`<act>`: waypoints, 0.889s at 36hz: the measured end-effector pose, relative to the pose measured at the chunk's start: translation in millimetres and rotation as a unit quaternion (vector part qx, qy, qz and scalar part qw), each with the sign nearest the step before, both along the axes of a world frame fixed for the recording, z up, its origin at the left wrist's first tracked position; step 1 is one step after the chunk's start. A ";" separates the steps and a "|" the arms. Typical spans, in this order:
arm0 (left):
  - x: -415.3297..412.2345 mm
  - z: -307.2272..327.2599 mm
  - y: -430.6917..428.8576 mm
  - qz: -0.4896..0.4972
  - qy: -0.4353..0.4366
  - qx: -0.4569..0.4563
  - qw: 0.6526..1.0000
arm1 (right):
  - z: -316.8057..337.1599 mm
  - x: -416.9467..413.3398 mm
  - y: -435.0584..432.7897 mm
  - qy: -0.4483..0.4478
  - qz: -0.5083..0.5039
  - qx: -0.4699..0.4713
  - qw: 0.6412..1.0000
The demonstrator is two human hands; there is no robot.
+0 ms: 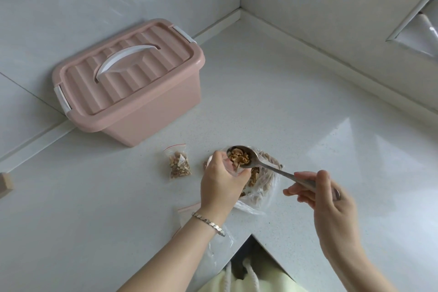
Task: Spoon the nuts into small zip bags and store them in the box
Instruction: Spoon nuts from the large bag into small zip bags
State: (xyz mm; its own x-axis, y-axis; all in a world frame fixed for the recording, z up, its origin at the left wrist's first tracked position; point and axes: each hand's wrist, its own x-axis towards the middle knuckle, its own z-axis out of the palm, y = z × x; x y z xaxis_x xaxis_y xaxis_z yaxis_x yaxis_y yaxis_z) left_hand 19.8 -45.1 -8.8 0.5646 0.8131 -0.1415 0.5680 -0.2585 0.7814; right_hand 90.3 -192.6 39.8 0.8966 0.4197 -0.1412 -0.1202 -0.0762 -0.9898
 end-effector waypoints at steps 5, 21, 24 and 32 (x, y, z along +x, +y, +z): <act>0.9 0.9 -0.8 0.009 -0.016 -0.023 1.000 | 3.3 -6.6 -2.5 -0.113 0.024 -0.027 0.993; -27.1 9.9 7.9 0.037 -0.094 -0.027 0.994 | -32.9 12.0 -12.1 -0.115 0.037 -0.168 0.978; -36.9 6.9 14.3 0.055 -0.111 -0.018 0.992 | -56.8 14.6 -12.3 -0.113 0.066 -0.219 0.967; -56.0 0.7 22.9 0.087 -0.128 -0.008 0.988 | -91.8 3.9 -7.0 -0.077 0.113 -0.244 0.960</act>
